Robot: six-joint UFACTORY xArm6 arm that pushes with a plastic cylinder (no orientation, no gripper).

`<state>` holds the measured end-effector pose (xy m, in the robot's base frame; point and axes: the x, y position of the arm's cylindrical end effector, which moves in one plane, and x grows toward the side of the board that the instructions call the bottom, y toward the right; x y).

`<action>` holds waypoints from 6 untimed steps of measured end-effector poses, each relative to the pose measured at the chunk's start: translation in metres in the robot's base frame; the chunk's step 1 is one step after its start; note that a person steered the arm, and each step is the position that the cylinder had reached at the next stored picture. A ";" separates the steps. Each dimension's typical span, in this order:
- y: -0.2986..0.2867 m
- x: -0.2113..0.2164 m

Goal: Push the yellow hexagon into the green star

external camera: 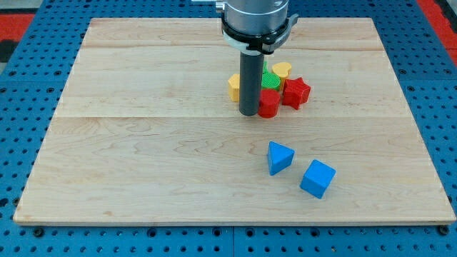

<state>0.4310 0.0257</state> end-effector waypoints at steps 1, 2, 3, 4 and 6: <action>-0.019 0.001; -0.070 -0.005; -0.062 -0.035; -0.025 -0.047; -0.023 -0.025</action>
